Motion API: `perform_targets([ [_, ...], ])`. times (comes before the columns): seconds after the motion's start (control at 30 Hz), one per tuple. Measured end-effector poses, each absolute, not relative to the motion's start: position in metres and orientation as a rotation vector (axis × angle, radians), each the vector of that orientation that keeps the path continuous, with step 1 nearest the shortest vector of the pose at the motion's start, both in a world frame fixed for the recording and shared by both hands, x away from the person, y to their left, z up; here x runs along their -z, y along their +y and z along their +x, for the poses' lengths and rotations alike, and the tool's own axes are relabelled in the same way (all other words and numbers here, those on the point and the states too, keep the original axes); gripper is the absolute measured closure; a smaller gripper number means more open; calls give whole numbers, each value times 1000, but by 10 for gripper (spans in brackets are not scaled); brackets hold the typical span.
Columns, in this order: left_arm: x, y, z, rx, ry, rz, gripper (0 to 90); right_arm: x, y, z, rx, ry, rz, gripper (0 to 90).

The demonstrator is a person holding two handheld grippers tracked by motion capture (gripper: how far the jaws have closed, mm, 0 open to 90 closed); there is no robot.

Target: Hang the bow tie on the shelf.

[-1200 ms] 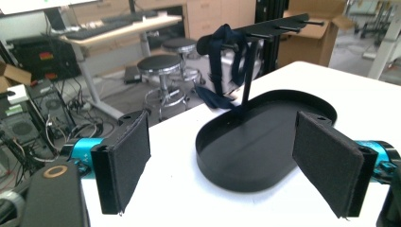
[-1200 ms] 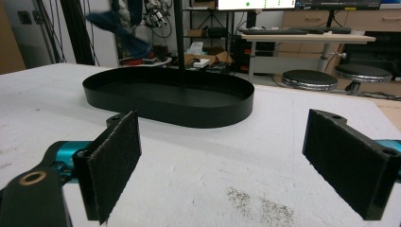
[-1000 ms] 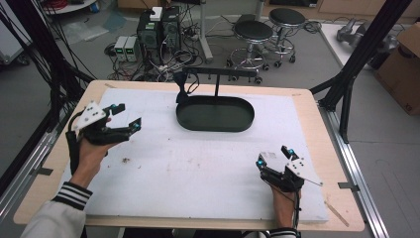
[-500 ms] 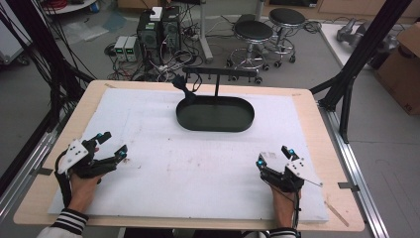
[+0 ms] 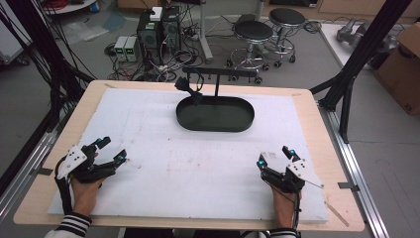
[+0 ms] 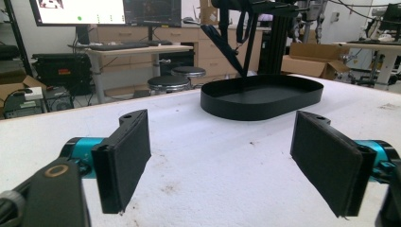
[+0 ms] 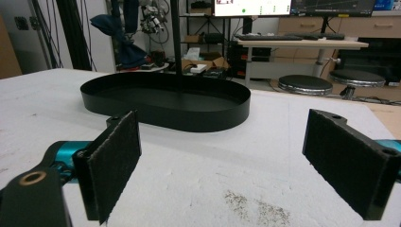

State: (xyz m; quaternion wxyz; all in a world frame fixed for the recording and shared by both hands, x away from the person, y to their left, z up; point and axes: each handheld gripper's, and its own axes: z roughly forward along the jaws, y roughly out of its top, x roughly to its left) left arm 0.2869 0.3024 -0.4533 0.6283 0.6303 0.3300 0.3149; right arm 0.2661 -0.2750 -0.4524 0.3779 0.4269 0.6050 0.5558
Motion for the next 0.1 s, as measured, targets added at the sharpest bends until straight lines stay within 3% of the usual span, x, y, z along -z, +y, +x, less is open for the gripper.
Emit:
perform_targets([
  [0.1,453,302,287,-718,759,1437,206,452,-275,266,-1422,1547,1092,113],
])
